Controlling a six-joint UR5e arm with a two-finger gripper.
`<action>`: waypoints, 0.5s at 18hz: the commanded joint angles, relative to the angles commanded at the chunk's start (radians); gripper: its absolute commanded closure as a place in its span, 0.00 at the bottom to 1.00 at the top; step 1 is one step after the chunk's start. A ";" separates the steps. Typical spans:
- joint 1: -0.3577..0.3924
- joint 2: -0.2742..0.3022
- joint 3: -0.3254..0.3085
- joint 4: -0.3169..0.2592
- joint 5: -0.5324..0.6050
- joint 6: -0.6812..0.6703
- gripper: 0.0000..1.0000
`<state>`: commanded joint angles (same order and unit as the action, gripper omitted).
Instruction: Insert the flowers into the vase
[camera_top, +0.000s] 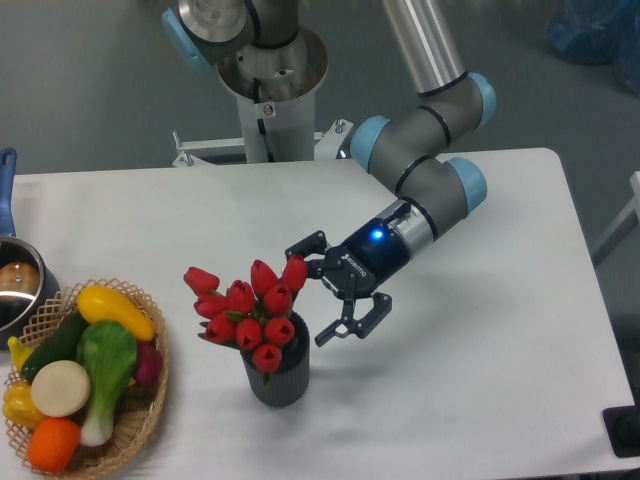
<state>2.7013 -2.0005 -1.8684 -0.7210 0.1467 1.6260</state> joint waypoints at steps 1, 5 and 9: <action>0.003 0.012 -0.005 0.003 0.042 0.012 0.00; 0.023 0.051 -0.005 -0.002 0.100 0.020 0.00; 0.031 0.107 0.015 -0.002 0.290 0.017 0.00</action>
<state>2.7320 -1.8931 -1.8531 -0.7225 0.4367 1.6429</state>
